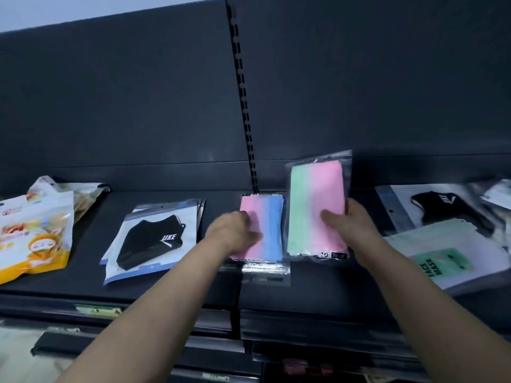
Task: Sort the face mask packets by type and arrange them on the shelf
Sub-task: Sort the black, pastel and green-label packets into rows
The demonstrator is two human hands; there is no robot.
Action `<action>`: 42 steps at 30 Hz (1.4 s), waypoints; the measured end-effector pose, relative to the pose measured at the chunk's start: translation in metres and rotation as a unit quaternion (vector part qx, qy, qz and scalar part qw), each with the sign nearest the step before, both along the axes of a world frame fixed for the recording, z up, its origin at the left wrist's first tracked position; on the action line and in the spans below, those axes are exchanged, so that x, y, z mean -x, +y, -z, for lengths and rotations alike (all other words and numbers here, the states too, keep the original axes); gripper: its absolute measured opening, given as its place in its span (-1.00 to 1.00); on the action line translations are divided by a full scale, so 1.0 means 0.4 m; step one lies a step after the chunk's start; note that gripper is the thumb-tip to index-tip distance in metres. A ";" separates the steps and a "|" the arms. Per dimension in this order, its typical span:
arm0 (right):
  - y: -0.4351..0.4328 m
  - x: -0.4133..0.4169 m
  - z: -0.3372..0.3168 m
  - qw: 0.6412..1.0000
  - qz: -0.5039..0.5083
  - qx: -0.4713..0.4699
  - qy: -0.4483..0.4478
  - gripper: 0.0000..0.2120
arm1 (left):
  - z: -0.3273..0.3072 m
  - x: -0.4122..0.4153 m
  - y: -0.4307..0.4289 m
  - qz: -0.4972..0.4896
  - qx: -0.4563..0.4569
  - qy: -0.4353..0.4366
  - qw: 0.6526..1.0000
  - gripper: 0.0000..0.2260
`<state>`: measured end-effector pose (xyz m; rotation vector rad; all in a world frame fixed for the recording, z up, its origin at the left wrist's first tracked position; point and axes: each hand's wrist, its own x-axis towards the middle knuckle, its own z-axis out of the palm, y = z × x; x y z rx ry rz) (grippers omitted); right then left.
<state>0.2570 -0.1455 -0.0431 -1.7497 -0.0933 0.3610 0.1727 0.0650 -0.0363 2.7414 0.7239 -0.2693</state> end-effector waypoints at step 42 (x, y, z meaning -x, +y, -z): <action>0.125 0.116 -0.015 0.917 -0.202 0.310 -0.152 -0.53 | -0.027 0.077 -0.019 -0.006 0.041 -0.027 0.999 -0.28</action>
